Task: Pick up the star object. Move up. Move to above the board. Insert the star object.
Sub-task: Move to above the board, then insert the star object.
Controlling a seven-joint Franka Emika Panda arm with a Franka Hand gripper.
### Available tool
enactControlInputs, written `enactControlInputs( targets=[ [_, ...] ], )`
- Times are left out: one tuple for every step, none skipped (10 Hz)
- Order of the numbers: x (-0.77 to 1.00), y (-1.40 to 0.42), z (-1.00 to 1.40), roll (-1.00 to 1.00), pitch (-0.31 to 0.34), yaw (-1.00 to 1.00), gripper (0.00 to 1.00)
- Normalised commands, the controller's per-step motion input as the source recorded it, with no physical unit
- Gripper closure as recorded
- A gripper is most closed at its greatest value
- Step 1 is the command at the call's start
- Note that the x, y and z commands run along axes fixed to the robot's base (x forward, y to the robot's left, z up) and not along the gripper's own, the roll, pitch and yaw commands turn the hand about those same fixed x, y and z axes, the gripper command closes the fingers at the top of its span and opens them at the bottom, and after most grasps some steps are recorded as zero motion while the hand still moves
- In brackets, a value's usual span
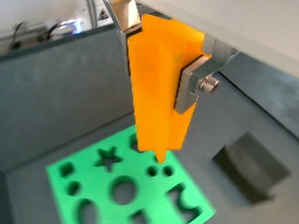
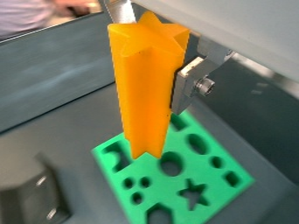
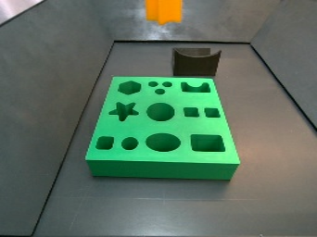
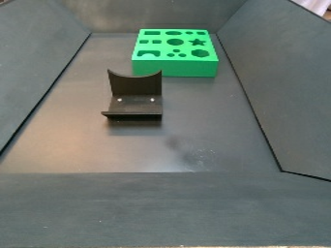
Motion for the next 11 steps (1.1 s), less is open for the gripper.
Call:
enactControlInputs(
  targets=[
    [0.05, -0.67, 0.20, 0.06, 0.376, -0.97, 1.00],
    [0.09, -0.34, 0.10, 0.04, 0.321, -0.61, 1.00],
    [0.10, -0.18, 0.06, 0.03, 0.252, -0.31, 1.00],
    [0.00, 0.00, 0.00, 0.02, 0.004, 0.00, 1.00],
    [0.00, 0.00, 0.00, 0.01, 0.000, 0.00, 1.00],
    [0.00, 0.00, -0.25, 0.07, 0.000, -0.67, 1.00],
    [0.00, 0.00, -0.37, 0.05, 0.000, -1.00, 1.00],
    [0.00, 0.00, -0.41, 0.03, 0.000, -1.00, 1.00],
    [0.00, 0.00, -0.42, 0.01, 0.000, -1.00, 1.00],
    [0.00, 0.00, -0.45, 0.00, 0.000, -1.00, 1.00],
    [0.00, 0.00, -0.48, 0.00, 0.000, -1.00, 1.00]
  ],
)
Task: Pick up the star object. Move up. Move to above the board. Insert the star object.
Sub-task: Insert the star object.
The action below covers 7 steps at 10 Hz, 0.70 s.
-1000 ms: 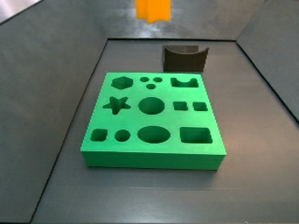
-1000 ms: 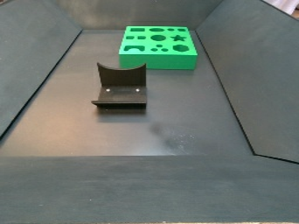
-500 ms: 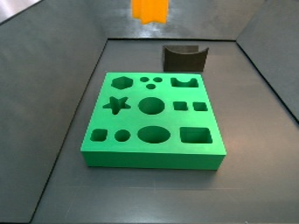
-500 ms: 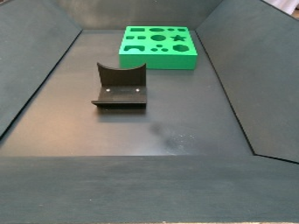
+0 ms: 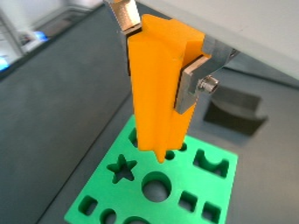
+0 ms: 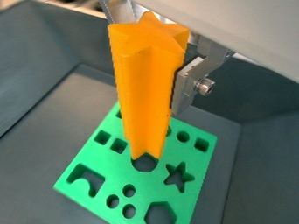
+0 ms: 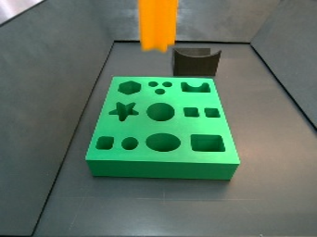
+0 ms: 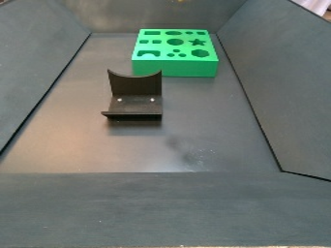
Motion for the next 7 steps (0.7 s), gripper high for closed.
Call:
enactControlInputs(
  targets=[
    [0.00, 0.00, -0.54, 0.00, -0.013, -1.00, 1.00],
    [0.00, 0.00, -0.57, 0.00, -0.024, -1.00, 1.00],
    [0.00, 0.00, -0.57, 0.00, -0.024, -1.00, 1.00],
    [0.00, 0.00, -0.54, 0.00, -0.019, -1.00, 1.00],
    [0.00, 0.00, -0.07, -0.06, -0.057, -0.06, 1.00],
    [0.00, 0.00, 0.00, -0.01, 0.000, 0.00, 1.00],
    [-0.09, -0.03, -0.31, 0.00, -0.031, -0.16, 1.00]
  ],
)
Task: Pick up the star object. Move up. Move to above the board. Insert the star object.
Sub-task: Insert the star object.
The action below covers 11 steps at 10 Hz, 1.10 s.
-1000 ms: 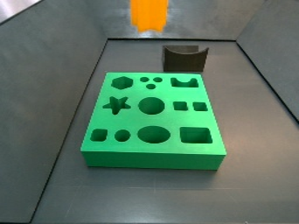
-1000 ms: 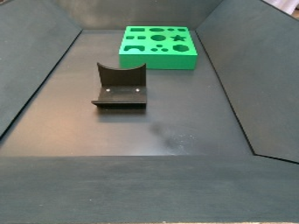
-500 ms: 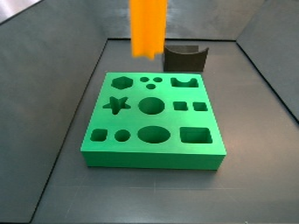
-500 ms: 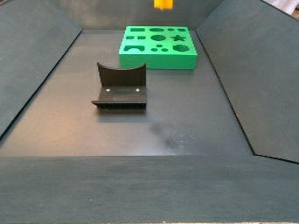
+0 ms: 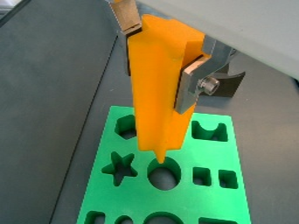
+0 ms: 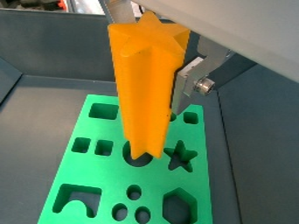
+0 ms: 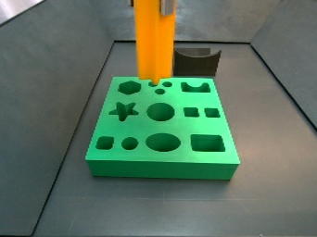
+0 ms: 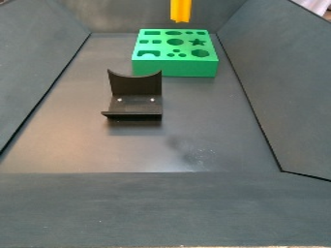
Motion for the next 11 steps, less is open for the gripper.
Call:
enactControlInputs(
  targets=[
    [-0.08, -0.15, -0.37, 0.01, -0.067, -0.59, 1.00],
    [-0.09, -0.15, -0.37, 0.03, -0.049, -0.70, 1.00],
    [-0.24, -0.11, -0.35, 0.04, -0.036, -0.68, 1.00],
    [-0.32, -0.03, -0.29, 0.04, -0.011, -0.57, 1.00],
    [0.04, 0.00, -0.02, -0.02, 0.000, 0.00, 1.00],
    [0.00, 0.00, -0.05, 0.00, -0.011, 0.00, 1.00],
    [-0.16, 0.00, -0.19, 0.07, 0.000, 0.00, 1.00],
    [-0.26, 0.00, -0.24, 0.19, 0.000, 0.00, 1.00],
    [-0.21, -0.01, -0.21, 0.18, 0.000, 0.00, 1.00],
    [0.00, -0.04, -0.03, 0.00, 0.000, 0.01, 1.00],
    [0.00, -0.05, -0.04, 0.00, -0.029, 0.03, 1.00]
  ],
)
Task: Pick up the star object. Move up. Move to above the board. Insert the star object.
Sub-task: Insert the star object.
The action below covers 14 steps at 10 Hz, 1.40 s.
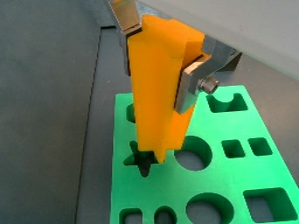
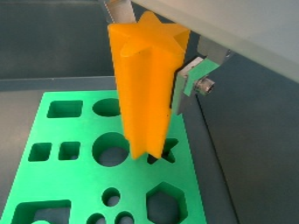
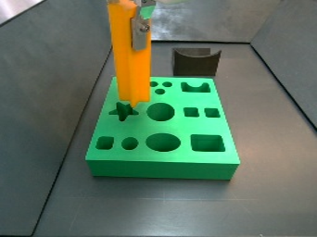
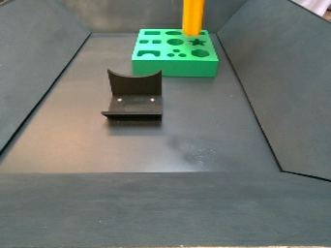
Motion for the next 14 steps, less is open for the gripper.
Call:
enactControlInputs(
  targets=[
    [-0.06, -0.06, -0.17, 0.00, -0.030, 0.01, 1.00],
    [-0.12, -0.06, -0.27, 0.11, -0.003, 0.01, 1.00],
    [-0.12, -0.07, -0.24, 0.12, 0.000, 0.00, 1.00],
    [-0.06, -0.04, -0.13, 0.02, -0.010, 0.00, 1.00],
    [-0.09, -0.04, -0.17, 0.04, -0.007, 0.00, 1.00],
    [-0.09, -0.05, -0.17, 0.03, -0.016, 0.00, 1.00],
    [-0.05, -0.04, -0.19, 0.02, -0.019, 0.01, 1.00],
    [-0.01, -0.03, -0.23, 0.05, -0.016, 0.09, 1.00],
    [0.00, -0.01, -0.25, 0.06, -0.006, 0.18, 1.00],
    [0.00, 0.00, -0.26, 0.07, -0.001, 0.23, 1.00],
    [0.00, 0.00, -0.25, 0.08, 0.000, 0.26, 1.00],
    [0.00, 0.00, -0.23, 0.10, 0.000, 0.31, 1.00],
    [0.00, -0.01, -0.21, 0.05, 0.000, 0.26, 1.00],
    [0.00, -0.01, -0.21, 0.04, -0.010, 0.25, 1.00]
  ],
)
